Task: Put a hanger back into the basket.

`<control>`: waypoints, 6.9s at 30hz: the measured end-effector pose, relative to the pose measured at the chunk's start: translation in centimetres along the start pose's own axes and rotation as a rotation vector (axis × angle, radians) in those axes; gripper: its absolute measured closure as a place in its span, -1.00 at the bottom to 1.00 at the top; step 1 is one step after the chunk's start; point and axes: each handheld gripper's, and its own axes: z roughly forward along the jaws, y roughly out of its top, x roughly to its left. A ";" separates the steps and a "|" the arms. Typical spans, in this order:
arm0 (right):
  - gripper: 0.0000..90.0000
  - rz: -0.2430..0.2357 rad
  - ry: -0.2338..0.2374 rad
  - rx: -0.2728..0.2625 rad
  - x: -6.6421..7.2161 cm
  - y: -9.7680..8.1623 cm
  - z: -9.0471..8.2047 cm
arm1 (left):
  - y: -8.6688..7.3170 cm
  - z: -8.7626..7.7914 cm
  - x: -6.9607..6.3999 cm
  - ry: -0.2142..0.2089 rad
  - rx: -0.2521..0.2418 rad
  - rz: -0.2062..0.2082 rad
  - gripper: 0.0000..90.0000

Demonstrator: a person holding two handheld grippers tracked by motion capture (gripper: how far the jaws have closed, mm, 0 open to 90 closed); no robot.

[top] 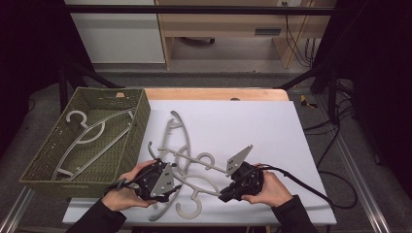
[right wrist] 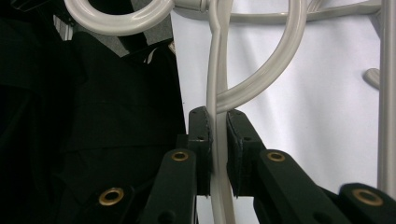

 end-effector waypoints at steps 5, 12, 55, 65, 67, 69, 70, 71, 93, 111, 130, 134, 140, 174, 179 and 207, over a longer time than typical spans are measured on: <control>0.81 0.003 0.014 0.006 0.0 0.0 0.1 | 0.0 0.5 -0.4 0.009 -0.006 0.025 0.09; 0.81 0.004 0.023 0.008 -0.1 0.1 0.2 | -0.2 0.8 -0.5 0.030 0.046 0.115 0.36; 0.07 0.065 -0.324 -0.315 -1.1 -1.1 -2.9 | -0.6 -1.2 0.1 0.022 -0.004 -0.052 0.82; -0.32 0.124 -0.461 -0.541 -1.1 -3.7 -5.5 | -0.7 -2.5 1.2 0.083 -0.015 -0.219 0.82; -0.44 0.144 -0.484 -0.575 -1.3 -4.3 -6.0 | -0.8 -2.8 1.4 0.103 -0.021 -0.241 0.82; -0.52 0.186 -0.538 -0.631 -1.6 -5.2 -6.7 | -0.9 -3.1 1.7 0.124 -0.024 -0.269 0.82; -0.52 0.186 -0.538 -0.631 -1.6 -5.2 -6.7 | -0.9 -3.2 1.7 0.130 -0.027 -0.278 0.82; -0.54 0.195 -0.545 -0.641 -1.6 -5.4 -6.8 | -1.0 -3.4 1.9 0.136 -0.027 -0.290 0.82; -0.77 0.280 -0.646 -0.665 -2.5 -6.7 -7.2 | -3.5 -9.7 6.0 0.340 -0.137 -0.497 0.82; -0.80 0.281 -0.649 -0.663 -2.5 -6.8 -7.3 | -6.4 -15.3 12.1 0.432 -0.078 -0.561 0.82; -0.80 0.278 -0.649 -0.652 -2.7 -6.6 -7.0 | -14.1 -15.1 15.9 0.447 0.001 -0.603 0.82; -0.80 0.282 -0.650 -0.651 -2.7 -6.6 -6.9 | -16.0 -15.1 16.2 0.456 0.018 -0.640 0.82; -0.81 0.282 -0.649 -0.648 -2.7 -6.6 -6.8 | -18.0 -15.2 16.3 0.457 0.037 -0.678 0.82; -0.81 0.279 -0.641 -0.634 -2.8 -6.5 -6.6 | -23.0 -11.7 15.3 0.384 0.261 -0.768 0.81; -0.81 0.277 -0.642 -0.633 -2.9 -6.5 -6.6 | -23.7 -10.6 15.2 0.338 0.289 -0.811 0.81; -0.81 0.279 -0.644 -0.643 -2.8 -6.6 -6.8 | -17.6 -12.5 13.2 0.445 -0.010 -0.871 -0.16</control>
